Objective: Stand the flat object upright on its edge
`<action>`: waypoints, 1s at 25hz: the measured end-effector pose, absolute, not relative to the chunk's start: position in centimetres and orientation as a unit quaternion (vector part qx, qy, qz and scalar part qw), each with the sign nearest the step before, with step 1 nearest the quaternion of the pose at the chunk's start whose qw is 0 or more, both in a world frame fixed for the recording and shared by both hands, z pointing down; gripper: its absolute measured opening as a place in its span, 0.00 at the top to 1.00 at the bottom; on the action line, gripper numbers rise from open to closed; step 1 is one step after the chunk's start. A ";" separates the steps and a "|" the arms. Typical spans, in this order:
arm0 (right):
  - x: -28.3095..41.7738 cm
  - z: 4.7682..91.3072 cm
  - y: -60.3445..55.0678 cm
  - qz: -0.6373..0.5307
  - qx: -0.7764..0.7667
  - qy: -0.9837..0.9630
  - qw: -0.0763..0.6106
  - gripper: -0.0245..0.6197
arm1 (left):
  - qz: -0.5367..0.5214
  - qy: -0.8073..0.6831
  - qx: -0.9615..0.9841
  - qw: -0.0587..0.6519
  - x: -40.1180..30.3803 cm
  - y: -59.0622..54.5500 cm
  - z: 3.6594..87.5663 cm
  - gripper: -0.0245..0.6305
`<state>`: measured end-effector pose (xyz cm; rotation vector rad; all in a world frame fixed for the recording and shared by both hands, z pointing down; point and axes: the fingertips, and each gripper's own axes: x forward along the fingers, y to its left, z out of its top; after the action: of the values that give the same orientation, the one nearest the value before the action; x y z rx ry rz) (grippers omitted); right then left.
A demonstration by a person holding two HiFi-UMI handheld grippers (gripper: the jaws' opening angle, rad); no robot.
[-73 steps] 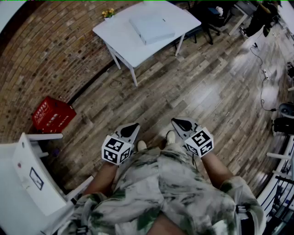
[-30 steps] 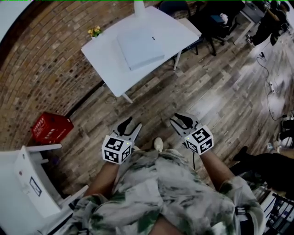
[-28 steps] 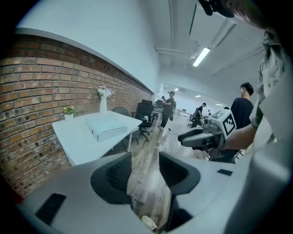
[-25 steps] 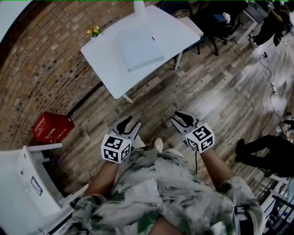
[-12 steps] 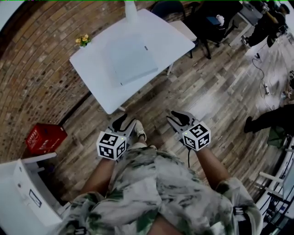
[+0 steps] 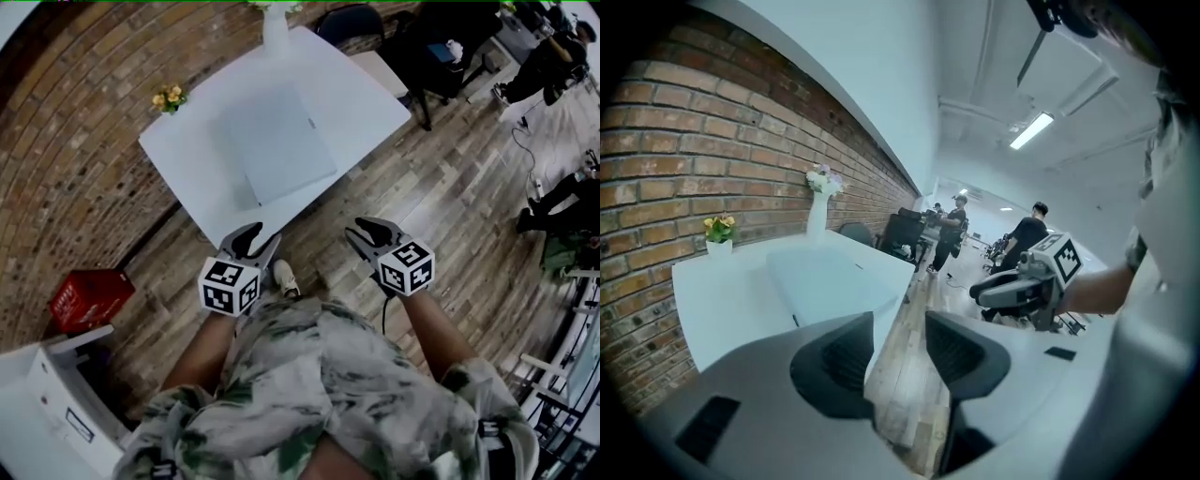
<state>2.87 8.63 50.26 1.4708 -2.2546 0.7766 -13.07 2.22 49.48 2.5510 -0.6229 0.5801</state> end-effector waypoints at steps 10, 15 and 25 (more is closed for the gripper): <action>3.5 51.7 -2.1 0.299 0.498 -0.796 0.169 0.71 | 0.197 -0.242 0.907 0.282 -14.0 -6.7 52.0 0.69; 6.6 53.6 -7.9 0.331 0.475 -0.798 0.165 0.70 | 0.190 -0.265 0.892 0.312 -12.9 -10.9 53.7 0.69; 11.7 58.6 -19.3 0.410 0.406 -0.799 0.170 0.67 | 0.204 -0.342 0.844 0.359 -11.3 -18.6 57.7 0.68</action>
<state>11.74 -19.35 58.64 1.1545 -2.2704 1.1640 -11.29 -18.60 57.66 2.1776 -0.8834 0.5263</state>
